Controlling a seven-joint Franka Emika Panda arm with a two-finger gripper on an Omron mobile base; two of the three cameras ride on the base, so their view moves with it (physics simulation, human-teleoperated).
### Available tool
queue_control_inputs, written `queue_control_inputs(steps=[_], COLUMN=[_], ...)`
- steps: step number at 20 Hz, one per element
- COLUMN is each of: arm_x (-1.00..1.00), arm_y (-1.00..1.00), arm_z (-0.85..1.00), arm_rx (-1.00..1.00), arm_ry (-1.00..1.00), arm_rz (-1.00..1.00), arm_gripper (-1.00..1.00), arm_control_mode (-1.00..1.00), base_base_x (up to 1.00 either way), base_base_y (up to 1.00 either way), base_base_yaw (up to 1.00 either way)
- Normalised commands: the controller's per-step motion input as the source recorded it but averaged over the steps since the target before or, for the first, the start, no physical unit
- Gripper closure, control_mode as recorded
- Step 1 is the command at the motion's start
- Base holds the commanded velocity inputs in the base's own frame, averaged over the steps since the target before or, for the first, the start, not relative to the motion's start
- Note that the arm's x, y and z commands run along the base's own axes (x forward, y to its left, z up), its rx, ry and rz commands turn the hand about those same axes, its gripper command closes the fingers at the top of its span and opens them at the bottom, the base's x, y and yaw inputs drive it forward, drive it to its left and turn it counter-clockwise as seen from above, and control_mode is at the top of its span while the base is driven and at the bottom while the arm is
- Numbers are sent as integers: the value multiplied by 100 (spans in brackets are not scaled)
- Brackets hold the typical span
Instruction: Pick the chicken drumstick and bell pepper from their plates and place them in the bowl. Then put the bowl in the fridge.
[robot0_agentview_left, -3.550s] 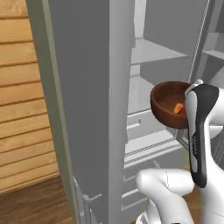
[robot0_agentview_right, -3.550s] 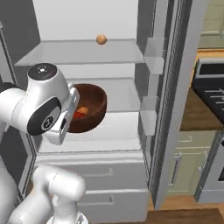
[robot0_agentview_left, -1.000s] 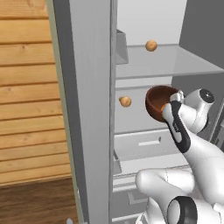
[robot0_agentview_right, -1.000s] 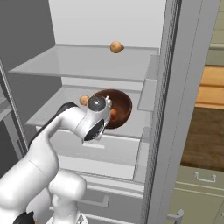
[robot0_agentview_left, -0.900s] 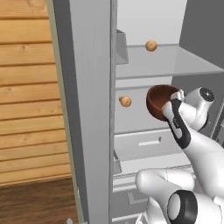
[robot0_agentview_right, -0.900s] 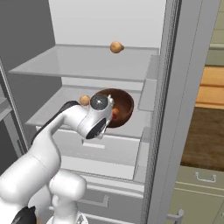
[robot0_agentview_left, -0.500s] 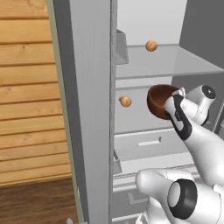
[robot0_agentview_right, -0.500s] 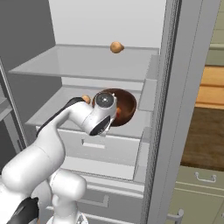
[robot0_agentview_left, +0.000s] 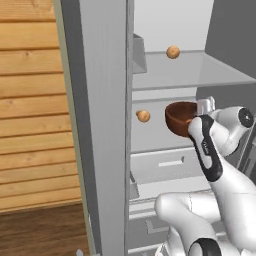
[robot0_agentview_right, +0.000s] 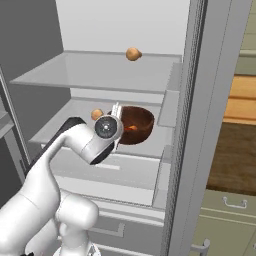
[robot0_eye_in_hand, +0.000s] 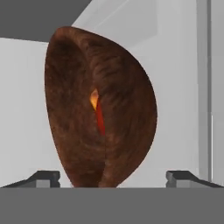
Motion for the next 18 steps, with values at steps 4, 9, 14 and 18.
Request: queue_control_inputs(steps=[4,9,14,18], arm_x=[-94,-100,-100,-100], arm_y=[21,7,1,0], arm_z=[71,100,92,82], arm_rx=[-3,0,0,0], arm_ry=[-18,2,15,29], arm_rz=[0,0,1,0], arm_gripper=[-100,-100,-100,-100], arm_control_mode=[-100,-100,-100,-100], base_base_x=[0,0,0,0], base_base_y=[0,0,0,0], base_base_yaw=[0,0,0,0])
